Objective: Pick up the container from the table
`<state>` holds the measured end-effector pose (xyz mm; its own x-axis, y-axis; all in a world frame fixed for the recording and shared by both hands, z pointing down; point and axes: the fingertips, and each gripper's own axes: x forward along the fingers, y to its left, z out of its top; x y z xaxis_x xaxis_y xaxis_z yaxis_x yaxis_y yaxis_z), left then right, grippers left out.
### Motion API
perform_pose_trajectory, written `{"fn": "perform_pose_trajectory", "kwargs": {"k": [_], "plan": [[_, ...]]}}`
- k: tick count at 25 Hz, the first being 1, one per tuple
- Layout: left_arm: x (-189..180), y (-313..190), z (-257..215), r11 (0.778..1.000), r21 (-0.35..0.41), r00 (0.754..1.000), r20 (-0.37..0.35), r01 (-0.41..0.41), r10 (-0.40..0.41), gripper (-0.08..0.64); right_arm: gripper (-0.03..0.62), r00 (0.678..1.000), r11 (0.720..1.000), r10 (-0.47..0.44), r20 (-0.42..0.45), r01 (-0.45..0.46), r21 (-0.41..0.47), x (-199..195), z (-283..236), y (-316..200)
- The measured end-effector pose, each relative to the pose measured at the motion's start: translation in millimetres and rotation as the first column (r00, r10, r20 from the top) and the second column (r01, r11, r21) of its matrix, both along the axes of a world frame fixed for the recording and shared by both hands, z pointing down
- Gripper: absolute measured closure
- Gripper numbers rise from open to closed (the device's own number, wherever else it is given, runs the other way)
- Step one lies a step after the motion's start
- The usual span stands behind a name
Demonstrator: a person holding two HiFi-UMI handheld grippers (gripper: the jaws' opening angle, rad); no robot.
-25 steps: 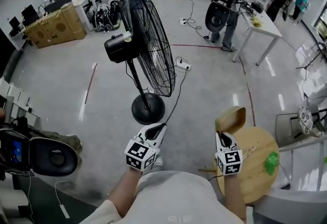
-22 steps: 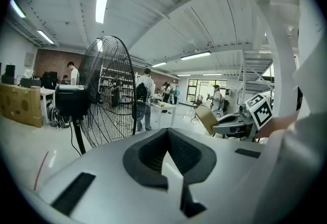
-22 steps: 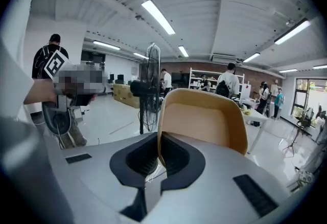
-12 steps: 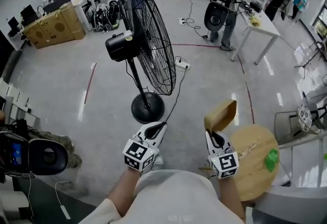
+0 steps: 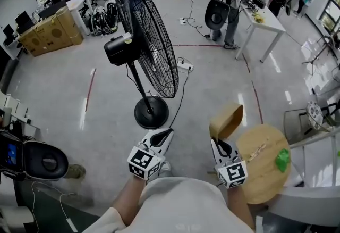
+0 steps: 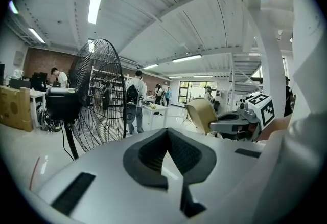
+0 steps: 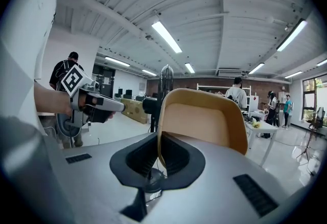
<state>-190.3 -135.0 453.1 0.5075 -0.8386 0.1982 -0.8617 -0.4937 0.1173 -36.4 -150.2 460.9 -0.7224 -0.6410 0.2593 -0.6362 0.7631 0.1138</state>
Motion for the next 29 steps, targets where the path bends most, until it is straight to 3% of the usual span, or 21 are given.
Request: {"fn": "perform_pose_trajectory", "kwargs": {"k": [29], "plan": [[16.4, -8.8, 9.9, 0.998, -0.038, 0.998, 0.000, -0.055, 0.055, 0.545, 0.558, 0.998, 0.998, 0.067, -0.007, -0.067, -0.018, 25.0, 6.7, -3.9]]}}
